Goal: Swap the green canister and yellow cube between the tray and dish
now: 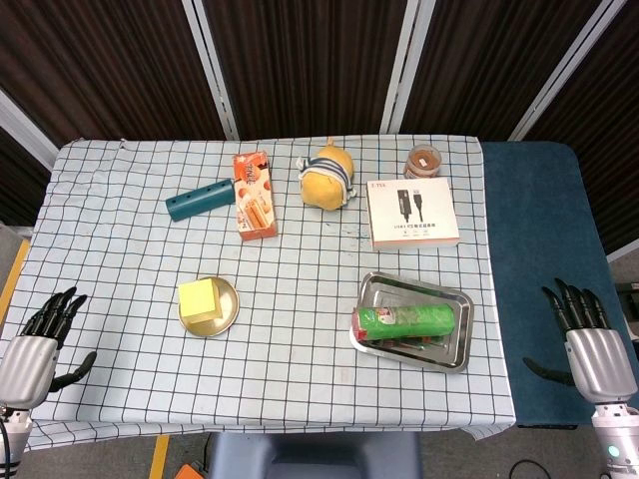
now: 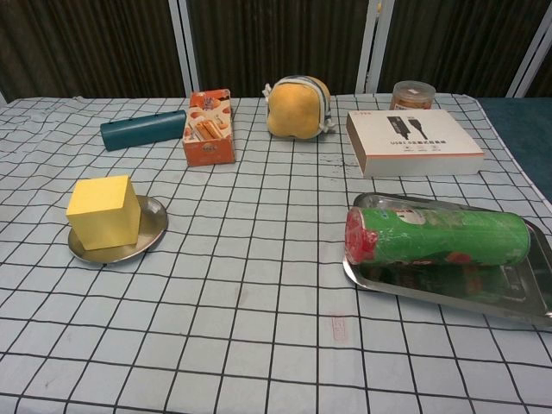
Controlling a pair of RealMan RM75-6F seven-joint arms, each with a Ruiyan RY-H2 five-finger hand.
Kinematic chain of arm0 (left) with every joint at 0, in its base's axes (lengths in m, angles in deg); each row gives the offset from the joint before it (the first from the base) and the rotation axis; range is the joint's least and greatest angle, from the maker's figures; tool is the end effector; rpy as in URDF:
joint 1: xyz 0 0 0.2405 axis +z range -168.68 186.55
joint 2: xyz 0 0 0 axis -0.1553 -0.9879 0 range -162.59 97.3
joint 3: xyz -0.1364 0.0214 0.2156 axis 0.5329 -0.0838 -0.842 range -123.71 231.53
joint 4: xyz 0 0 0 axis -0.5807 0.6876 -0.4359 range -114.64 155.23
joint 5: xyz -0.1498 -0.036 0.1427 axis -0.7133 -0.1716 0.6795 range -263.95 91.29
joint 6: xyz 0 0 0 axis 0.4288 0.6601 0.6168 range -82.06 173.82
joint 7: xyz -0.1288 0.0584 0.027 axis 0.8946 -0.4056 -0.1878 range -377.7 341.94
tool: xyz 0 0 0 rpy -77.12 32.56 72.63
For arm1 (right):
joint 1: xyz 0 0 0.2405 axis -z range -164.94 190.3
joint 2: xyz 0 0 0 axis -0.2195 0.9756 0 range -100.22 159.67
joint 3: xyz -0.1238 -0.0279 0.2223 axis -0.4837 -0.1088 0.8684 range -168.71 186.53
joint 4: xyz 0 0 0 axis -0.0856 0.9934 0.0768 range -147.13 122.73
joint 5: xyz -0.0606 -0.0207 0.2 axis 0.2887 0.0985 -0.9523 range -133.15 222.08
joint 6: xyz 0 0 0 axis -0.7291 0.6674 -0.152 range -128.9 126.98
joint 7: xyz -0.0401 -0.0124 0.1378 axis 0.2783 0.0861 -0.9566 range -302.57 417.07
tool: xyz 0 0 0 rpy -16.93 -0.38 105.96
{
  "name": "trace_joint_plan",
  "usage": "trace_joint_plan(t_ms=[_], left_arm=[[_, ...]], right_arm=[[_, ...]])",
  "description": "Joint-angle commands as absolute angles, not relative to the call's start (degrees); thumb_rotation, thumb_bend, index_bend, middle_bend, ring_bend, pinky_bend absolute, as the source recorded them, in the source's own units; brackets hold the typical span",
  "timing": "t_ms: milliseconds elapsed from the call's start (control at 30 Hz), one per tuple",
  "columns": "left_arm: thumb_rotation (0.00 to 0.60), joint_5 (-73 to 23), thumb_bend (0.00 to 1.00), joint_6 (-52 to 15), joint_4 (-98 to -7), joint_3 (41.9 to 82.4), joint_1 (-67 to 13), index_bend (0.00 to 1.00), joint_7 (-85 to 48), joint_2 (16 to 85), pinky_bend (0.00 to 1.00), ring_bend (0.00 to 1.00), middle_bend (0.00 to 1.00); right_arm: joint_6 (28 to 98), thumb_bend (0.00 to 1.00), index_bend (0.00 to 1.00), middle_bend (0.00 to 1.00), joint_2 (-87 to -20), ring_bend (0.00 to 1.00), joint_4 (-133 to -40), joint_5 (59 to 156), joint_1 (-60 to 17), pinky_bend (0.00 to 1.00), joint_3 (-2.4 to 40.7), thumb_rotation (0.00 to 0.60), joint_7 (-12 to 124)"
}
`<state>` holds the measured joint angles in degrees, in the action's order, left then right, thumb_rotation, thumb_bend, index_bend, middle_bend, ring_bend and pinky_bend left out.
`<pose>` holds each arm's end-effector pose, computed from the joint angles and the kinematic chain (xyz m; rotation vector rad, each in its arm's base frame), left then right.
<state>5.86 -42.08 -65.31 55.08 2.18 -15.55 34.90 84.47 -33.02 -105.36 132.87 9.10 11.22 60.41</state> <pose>-0.3080 0.1856 0.1467 -1.4868 -0.8107 -0.9852 -0.3088 -0.1720 0.1625 1.4319 -0.8517 0.8619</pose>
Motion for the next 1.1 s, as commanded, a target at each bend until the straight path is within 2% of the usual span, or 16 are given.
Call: trace_joint_plan(t_ms=[33, 367, 700, 900, 1100], left_arm=[[0.600, 5.33, 0.32, -41.81, -65.56, 55.08, 2.15, 0.02, -17.03, 34.74, 0.21, 0.00, 0.00], [0.600, 4.40, 0.32, -42.44, -65.11, 55.69, 2.45, 0.02, -18.10, 35.16, 0.21, 0.00, 0.00], [0.600, 3.36, 0.32, -44.60, -66.04, 56.37, 3.75, 0.02, -18.46, 34.53, 0.21, 0.00, 0.00], [0.600, 3.39, 0.32, -45.34, -66.11, 56.61, 4.09, 0.03, -17.27, 34.18, 0.21, 0.00, 0.00], [0.600, 3.15, 0.32, -45.57, -65.93, 56.88, 4.25, 0.03, -16.00, 33.92, 0.21, 0.00, 0.00]], right_arm=[[83.63, 0.05, 0.00, 0.00, -32.08, 0.00, -105.69, 133.50, 8.79, 0.00, 10.67, 0.600, 58.75], [82.29, 0.05, 0.00, 0.00, -31.86, 0.00, -103.93, 136.82, 7.21, 0.00, 9.72, 0.600, 56.47], [81.78, 0.05, 0.00, 0.00, -34.77, 0.00, -98.33, 145.36, 3.14, 0.00, 8.15, 0.600, 51.84], [75.93, 0.05, 0.00, 0.06, -35.40, 0.06, -99.49, 146.02, -2.10, 0.00, 9.55, 0.600, 54.88], [64.61, 0.05, 0.05, 0.13, -37.27, 0.12, -101.04, 141.92, -8.43, 0.00, 10.91, 0.600, 57.06]])
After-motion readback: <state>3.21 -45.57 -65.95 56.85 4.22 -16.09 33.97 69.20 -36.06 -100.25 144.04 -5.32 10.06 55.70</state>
